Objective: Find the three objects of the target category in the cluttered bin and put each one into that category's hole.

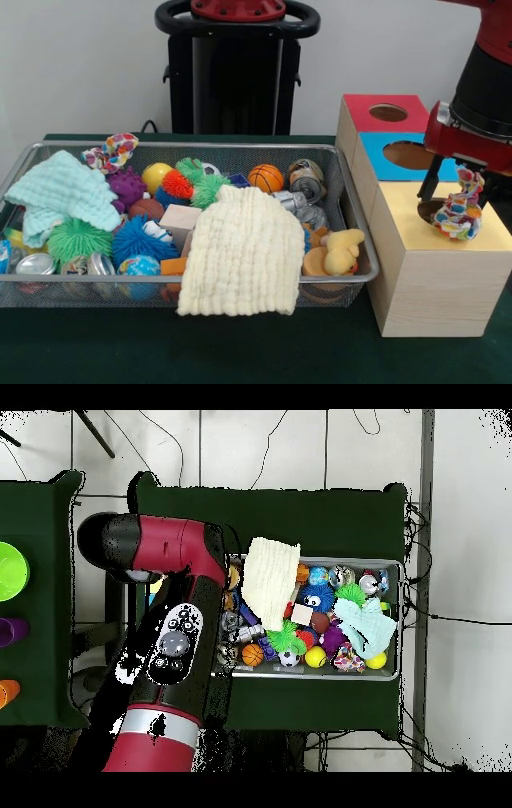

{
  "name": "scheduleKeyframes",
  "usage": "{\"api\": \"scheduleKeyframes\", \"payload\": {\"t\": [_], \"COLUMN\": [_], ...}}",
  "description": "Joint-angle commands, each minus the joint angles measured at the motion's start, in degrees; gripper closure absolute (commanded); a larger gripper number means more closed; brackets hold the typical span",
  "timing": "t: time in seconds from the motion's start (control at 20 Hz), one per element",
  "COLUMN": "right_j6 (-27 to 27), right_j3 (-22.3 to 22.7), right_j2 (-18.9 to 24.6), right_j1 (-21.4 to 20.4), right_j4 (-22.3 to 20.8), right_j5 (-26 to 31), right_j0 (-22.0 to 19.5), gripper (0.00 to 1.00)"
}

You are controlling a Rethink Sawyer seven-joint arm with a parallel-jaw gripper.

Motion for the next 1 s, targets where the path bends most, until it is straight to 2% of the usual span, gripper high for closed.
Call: {"api": "scheduleKeyframes", "payload": {"t": [0.05,0.6,1.0], "right_j6": [14.4,11.8,10.6], "right_j3": [1.6,4.8,5.8], "right_j2": [1.4,1.6,1.8], "right_j1": [-0.8,-2.1,-3.1], "right_j4": [0.2,-0.5,-0.8], "right_j5": [2.6,0.1,0.4], "right_j0": [-1.8,-2.7,-3.3], "gripper": [0.00,0.00,0.00]}}
